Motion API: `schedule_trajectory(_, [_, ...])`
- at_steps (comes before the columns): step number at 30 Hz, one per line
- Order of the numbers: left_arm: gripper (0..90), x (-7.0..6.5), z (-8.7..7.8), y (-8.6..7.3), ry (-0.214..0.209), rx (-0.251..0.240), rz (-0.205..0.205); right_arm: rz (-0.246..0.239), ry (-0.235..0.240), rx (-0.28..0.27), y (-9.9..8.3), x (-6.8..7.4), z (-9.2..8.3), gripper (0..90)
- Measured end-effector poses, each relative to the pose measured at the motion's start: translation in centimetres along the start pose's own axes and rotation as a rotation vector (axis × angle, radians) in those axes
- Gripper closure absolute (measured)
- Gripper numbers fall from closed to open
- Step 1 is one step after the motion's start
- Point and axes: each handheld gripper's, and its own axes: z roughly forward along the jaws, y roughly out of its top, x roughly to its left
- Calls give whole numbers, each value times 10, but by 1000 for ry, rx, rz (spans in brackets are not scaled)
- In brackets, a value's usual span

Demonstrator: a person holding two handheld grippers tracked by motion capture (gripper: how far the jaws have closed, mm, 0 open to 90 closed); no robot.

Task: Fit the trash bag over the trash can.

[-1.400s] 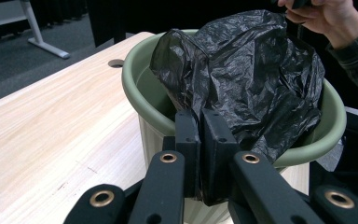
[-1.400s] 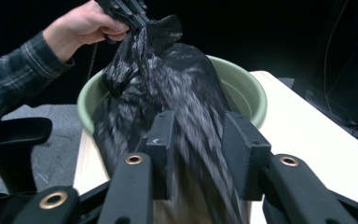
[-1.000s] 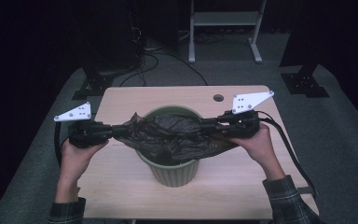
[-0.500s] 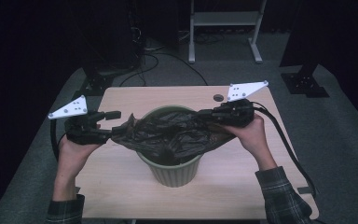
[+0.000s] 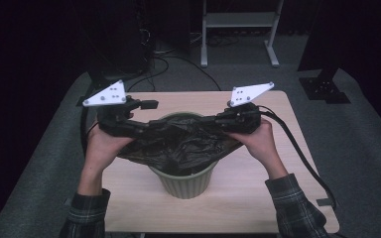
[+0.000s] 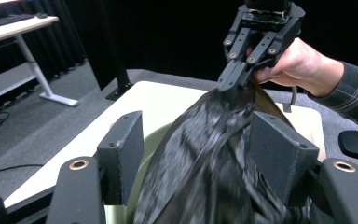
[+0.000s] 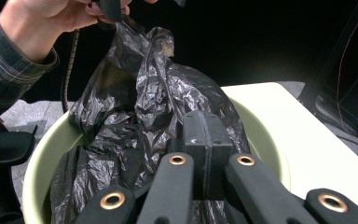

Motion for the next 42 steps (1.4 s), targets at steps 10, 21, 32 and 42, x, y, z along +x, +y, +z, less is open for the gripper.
schedule_trajectory(10, [425, 1, 35, 1, -23, 72, 5, -4, 22, 0, 5, 3, 2, 899])
schedule_trajectory(21, [580, 18, 29, -25, 0, 147, -50, 34, 15, -16, 4, -7, 3, 899])
schedule_trajectory(32, [548, 22, 26, -47, -24, 193, -97, 98, -57, -23, -3, -33, 17, 899])
schedule_trajectory(42, [458, 34, 15, -30, -8, 131, -94, 109, -67, -3, -9, -41, 27, 899])
